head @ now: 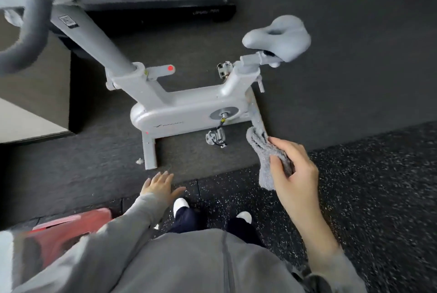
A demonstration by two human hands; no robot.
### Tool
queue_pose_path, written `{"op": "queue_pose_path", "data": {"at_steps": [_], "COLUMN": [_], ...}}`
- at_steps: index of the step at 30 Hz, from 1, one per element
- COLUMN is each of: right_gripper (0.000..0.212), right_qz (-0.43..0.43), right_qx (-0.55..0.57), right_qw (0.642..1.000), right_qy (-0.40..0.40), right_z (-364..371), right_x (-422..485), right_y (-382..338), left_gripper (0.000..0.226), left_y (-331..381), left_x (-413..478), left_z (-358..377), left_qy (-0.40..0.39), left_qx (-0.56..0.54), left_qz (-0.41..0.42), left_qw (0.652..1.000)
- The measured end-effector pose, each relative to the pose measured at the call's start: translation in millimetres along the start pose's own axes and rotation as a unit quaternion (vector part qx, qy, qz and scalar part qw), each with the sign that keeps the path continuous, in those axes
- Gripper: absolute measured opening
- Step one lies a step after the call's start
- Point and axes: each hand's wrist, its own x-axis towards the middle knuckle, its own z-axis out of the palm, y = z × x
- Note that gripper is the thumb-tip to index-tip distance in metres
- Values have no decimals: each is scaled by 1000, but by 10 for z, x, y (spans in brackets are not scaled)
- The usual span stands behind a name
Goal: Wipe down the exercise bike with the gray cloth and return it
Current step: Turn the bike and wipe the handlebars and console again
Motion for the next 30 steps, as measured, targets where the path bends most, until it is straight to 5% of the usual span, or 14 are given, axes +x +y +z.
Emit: {"op": "queue_pose_path", "data": {"at_steps": [14,30], "right_gripper": [34,35], "right_qz": [104,153], "right_qx": [-4,-14], "right_qw": [986,984], "right_qy": [130,88], "right_z": [-1832,-2342], "right_x": [-100,1429], "right_y": [1277,2240], "left_gripper": [80,70], "left_y": [2396,3670], "left_x": [225,1252], "left_z": [55,-830], "left_qy": [11,-17], "left_qx": [32,12], "left_qz": [101,93], "left_qw": [994,995]}}
